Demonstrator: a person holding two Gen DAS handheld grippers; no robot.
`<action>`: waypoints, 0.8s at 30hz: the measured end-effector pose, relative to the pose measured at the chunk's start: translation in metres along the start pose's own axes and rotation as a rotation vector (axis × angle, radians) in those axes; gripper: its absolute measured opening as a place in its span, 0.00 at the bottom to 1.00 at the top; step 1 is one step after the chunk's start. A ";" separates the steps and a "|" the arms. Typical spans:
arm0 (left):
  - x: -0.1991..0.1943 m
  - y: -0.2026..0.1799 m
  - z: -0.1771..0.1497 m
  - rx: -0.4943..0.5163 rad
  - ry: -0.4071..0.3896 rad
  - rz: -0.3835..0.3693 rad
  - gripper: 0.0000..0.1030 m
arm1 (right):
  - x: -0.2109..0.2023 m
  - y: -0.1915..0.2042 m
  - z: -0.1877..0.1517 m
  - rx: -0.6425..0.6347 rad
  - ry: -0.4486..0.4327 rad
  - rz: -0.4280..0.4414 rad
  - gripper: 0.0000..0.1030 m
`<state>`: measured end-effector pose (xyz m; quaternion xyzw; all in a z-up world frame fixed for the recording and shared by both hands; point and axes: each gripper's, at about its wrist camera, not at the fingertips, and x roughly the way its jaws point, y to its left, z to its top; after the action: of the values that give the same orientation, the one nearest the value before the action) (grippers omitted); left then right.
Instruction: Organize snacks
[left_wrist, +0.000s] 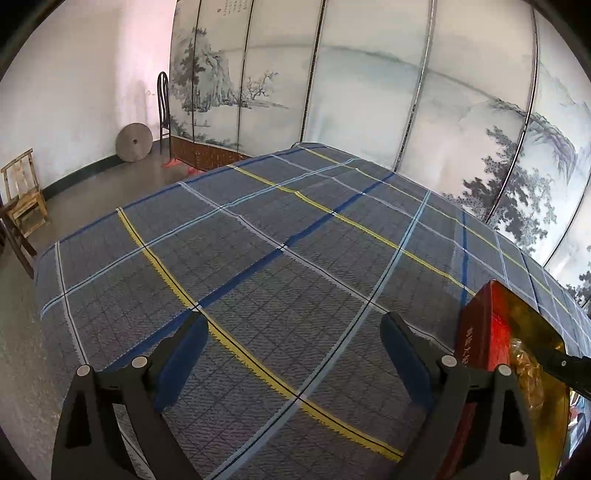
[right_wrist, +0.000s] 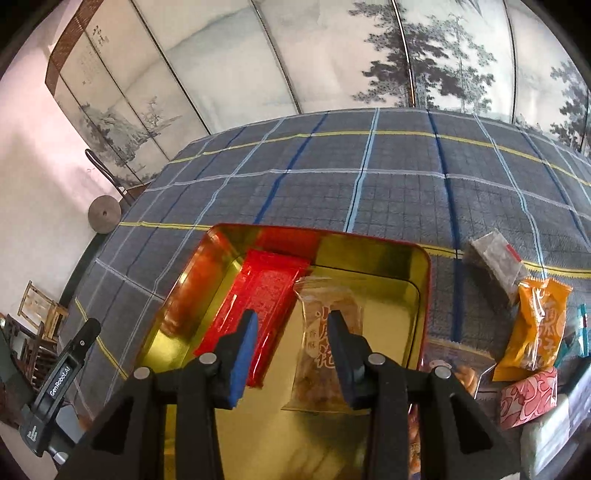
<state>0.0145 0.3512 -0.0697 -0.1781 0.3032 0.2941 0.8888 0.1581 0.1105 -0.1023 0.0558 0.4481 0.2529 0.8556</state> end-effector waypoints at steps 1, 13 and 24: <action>0.000 0.000 0.000 -0.001 0.002 0.000 0.90 | -0.001 0.000 0.000 -0.002 -0.007 0.001 0.39; 0.001 0.001 -0.001 -0.001 0.005 0.003 0.90 | -0.025 0.000 -0.009 -0.041 -0.097 0.033 0.39; 0.003 0.002 -0.002 0.003 0.014 0.007 0.90 | -0.115 -0.032 -0.049 -0.135 -0.283 -0.033 0.49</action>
<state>0.0141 0.3525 -0.0736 -0.1778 0.3103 0.2955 0.8859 0.0773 0.0208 -0.0569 0.0260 0.3058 0.2578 0.9161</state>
